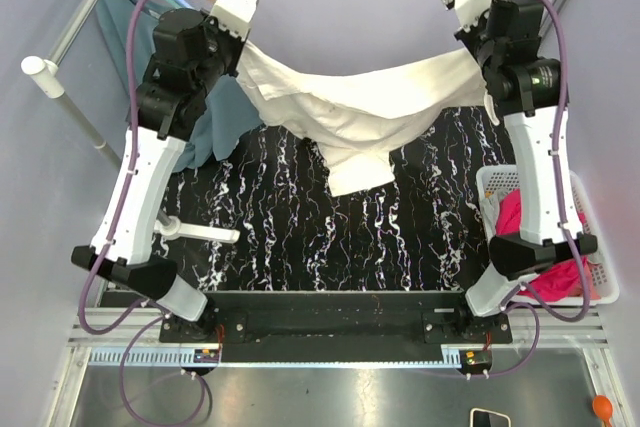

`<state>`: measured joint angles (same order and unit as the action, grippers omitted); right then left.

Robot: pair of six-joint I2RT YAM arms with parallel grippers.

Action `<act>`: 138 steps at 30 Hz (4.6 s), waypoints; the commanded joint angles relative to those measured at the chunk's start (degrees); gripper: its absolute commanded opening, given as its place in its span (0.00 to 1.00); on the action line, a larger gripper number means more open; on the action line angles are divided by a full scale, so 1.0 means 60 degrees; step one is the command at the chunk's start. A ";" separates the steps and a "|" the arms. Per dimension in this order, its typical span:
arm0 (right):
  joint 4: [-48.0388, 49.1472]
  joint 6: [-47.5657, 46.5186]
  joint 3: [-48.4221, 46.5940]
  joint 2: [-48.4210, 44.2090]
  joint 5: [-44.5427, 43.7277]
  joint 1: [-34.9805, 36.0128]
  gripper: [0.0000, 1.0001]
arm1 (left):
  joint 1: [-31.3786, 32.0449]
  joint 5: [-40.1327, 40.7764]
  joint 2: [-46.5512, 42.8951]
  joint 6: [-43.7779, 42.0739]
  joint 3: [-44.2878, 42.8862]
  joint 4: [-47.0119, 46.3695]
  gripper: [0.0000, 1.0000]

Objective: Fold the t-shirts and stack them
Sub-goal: Flatten the tshirt out

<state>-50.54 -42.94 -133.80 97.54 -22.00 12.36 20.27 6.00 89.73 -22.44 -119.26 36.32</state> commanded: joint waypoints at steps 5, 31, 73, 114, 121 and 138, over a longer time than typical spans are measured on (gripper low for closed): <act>-0.1565 0.0608 0.1761 -0.2763 0.1277 -0.0039 0.00 | 0.0122 0.0348 -0.2737 -0.0743 0.0951 -0.0077 0.00; 0.0803 0.0345 0.8542 -0.4232 0.2186 -0.0097 0.00 | 0.0020 0.1051 -0.1262 -0.2339 0.4186 -0.3091 0.00; 0.2447 0.2147 1.1048 -0.0231 0.5350 -0.0888 0.76 | -0.0098 0.1798 0.3282 -0.2544 0.5404 -0.5789 0.00; 0.2638 0.1326 1.1401 0.0941 0.5131 -0.0756 0.57 | -0.0068 0.1681 0.3120 -0.2662 0.6137 -0.5803 0.00; 0.2638 0.1224 1.1196 0.1087 0.4956 -0.0756 0.55 | -0.0068 0.1681 0.3121 -0.2662 0.6210 -0.5847 0.00; 0.2550 0.1180 1.0786 0.1176 0.4926 -0.0756 0.51 | -0.0054 0.1769 0.3179 -0.2794 0.6430 -0.6009 0.00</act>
<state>-35.86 -34.89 -66.35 104.33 8.23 7.42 19.79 15.73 111.74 -38.46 -80.93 3.36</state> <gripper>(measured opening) 0.513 0.012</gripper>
